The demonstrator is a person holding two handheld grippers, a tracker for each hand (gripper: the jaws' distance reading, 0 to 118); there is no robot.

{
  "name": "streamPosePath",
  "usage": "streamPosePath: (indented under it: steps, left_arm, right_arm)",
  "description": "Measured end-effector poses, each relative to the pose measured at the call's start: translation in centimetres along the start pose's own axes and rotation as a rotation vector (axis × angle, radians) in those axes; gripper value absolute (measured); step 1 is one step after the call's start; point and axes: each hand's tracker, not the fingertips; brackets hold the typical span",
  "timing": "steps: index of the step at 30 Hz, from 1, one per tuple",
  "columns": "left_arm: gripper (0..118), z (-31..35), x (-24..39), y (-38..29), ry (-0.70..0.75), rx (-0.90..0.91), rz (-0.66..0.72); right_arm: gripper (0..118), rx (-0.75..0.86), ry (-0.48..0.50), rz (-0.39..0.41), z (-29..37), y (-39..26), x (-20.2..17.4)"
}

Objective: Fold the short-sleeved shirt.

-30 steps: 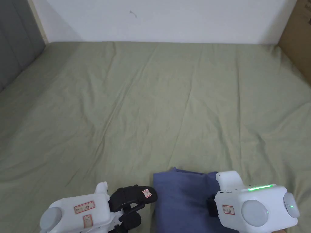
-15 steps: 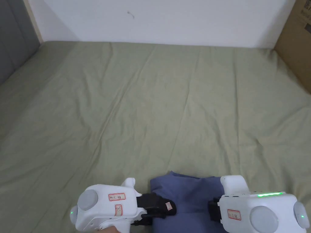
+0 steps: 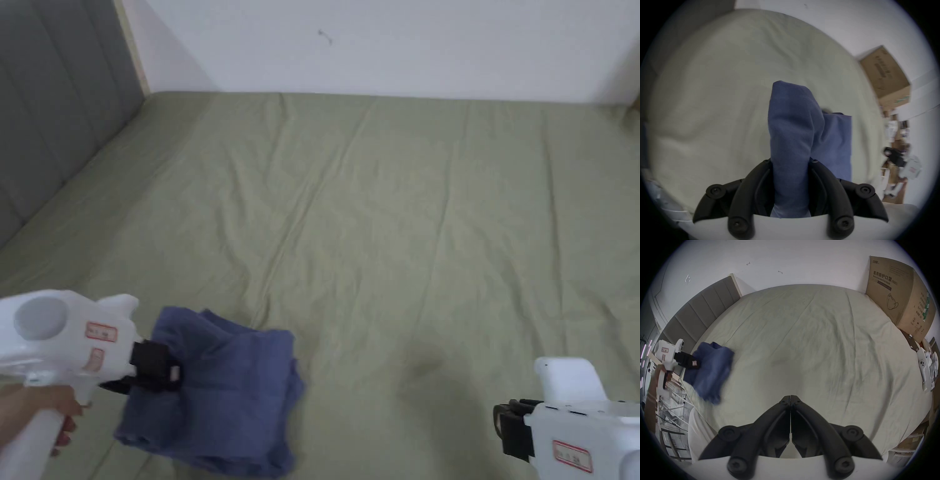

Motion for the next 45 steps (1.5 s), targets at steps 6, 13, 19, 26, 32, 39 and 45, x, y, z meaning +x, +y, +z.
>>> streamPosePath:
  steps: [6,13,19,26,32,39,45]
  left_arm:
    - [29,1.3,-6.2,3.2,0.482,-0.033,-0.168]
    - [109,3.4,-7.5,2.7,0.408,0.080,-0.016]
    - [4,5.3,-2.7,1.4,0.305,0.163,-0.025]
    - [0,7.6,8.9,-2.9,0.160,0.348,-0.052]
    - [0,10.3,18.6,-6.6,0.073,0.537,-0.148]
    - [0,13.1,26.1,-11.2,0.078,0.775,-0.163]
    - [0,14.8,30.0,-13.8,0.067,0.966,-0.133]
  right_arm:
    - [0,-0.013,-0.027,-0.012,-1.0,0.6,0.1]
    - [0,-0.029,-0.034,-0.004,-1.6,0.8,0.1]
    - [0,-0.009,-0.020,-0.020,-0.8,0.6,0.8]
    - [0,0.068,-0.010,-0.048,1.8,0.5,1.9]
    - [0,0.232,-0.021,-0.051,5.9,0.7,1.9]
    - [0,0.483,-0.097,-0.024,11.7,0.8,0.8]
    - [0,0.640,-0.173,-0.015,15.5,0.8,-0.4]
